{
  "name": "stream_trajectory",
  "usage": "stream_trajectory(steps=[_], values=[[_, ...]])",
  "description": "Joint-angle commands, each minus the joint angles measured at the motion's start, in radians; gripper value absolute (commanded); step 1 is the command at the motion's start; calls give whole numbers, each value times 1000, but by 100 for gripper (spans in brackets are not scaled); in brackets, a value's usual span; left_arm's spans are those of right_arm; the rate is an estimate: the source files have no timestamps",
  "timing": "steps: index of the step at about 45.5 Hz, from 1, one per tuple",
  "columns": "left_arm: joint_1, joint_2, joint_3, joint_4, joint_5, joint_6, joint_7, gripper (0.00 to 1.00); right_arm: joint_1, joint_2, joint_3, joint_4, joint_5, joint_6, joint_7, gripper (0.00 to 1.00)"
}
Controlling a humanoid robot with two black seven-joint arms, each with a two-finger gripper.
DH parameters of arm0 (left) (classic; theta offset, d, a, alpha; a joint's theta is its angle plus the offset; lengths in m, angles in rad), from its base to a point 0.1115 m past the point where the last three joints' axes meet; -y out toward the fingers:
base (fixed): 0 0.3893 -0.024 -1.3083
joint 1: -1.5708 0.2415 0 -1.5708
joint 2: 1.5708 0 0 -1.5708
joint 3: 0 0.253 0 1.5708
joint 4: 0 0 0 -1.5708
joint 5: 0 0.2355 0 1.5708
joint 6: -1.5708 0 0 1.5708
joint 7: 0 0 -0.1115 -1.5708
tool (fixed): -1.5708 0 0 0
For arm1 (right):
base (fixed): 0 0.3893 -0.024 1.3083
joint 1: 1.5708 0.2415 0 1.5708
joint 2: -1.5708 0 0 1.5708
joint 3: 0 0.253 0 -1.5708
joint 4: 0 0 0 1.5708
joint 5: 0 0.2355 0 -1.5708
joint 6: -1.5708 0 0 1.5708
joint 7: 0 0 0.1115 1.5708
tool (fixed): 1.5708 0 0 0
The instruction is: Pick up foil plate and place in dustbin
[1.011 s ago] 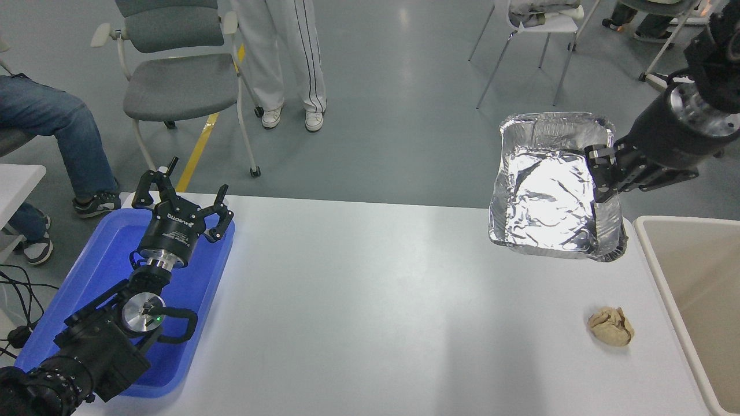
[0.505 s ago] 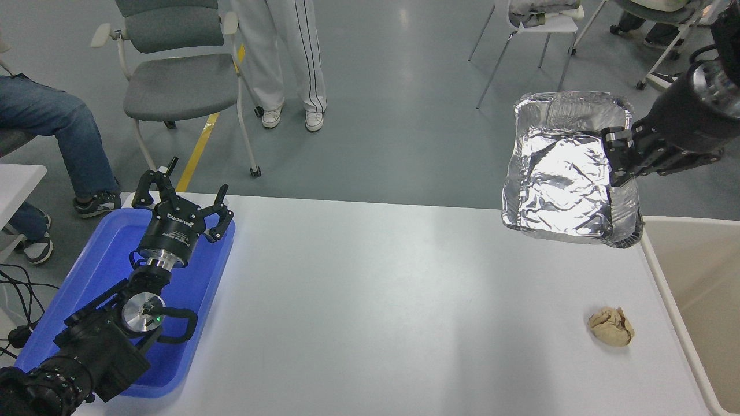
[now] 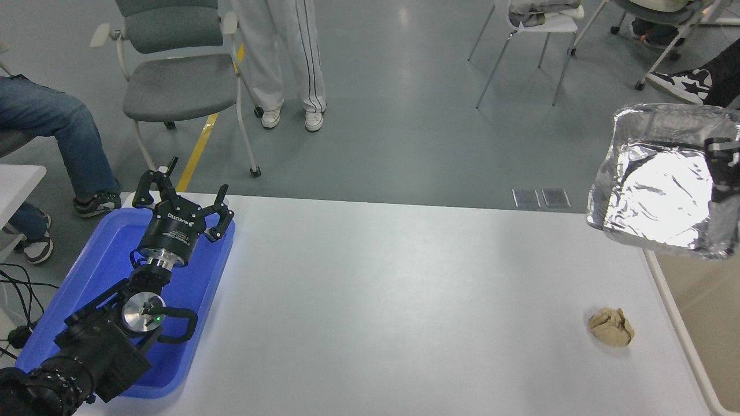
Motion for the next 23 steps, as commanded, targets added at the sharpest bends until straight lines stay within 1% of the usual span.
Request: stream_trajectory(steps=[1, 6, 17, 23], values=[[0, 0, 0, 0, 0, 0, 0, 100, 0, -116, -98, -41, -10, 0, 0, 0], [0, 0, 0, 0, 0, 1, 0, 100, -2, -157, -106, -42, -59, 0, 0, 0], [0, 0, 0, 0, 0, 0, 0, 100, -17, -294, -101, -93, -165, 0, -2, 0], [0, 0, 0, 0, 0, 1, 0, 100, -41, -355, -101, -131, -196, 0, -2, 0]])
